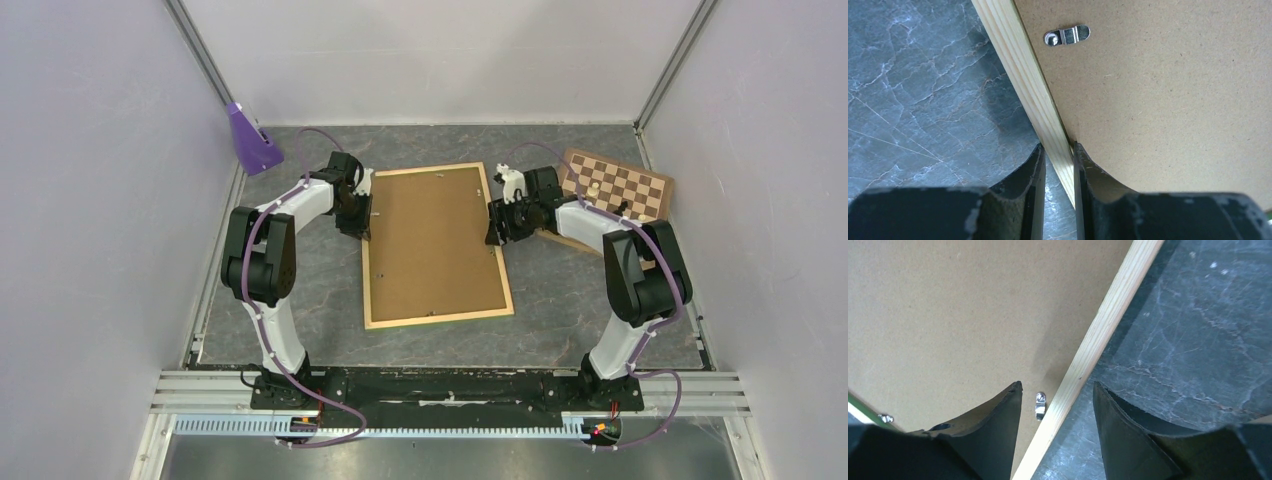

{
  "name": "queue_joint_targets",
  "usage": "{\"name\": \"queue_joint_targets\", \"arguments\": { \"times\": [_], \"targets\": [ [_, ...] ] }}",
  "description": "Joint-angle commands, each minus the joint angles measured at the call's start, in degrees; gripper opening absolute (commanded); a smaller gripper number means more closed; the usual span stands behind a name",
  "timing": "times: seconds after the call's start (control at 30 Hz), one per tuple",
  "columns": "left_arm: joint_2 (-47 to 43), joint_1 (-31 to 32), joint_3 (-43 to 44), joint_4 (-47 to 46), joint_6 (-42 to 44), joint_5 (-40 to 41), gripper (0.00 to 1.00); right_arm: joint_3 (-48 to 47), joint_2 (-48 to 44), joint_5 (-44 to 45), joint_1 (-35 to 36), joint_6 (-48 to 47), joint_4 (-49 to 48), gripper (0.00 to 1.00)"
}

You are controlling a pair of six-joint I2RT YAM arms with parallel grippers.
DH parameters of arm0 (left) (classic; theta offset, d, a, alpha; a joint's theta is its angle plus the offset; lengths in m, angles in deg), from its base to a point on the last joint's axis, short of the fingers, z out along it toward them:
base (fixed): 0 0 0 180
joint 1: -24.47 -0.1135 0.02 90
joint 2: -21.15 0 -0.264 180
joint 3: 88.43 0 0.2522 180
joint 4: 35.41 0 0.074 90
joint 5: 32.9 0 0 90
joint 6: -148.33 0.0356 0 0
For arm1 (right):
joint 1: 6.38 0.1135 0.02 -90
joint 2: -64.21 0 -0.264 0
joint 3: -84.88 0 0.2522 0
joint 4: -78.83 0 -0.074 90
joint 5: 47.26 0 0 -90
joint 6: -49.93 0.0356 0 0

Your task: Put the photo into the frame

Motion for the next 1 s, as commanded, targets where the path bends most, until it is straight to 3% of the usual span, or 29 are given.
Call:
{"name": "queue_joint_targets", "arguments": {
  "times": [0.0,0.47,0.97],
  "targets": [
    [-0.9,0.6,2.3,1.1,6.5,-3.7,0.02,-4.0,-1.3,4.2,0.0,-0.8,-3.3,0.57],
    [-1.8,1.8,1.2,1.8,6.9,-4.4,0.02,-16.4,8.5,14.4,0.0,0.4,-5.4,0.55],
    [-2.3,1.9,1.0,1.0,5.7,-4.5,0.02,-20.0,16.4,13.9,0.0,2.3,-6.6,0.54]
  ]
}}
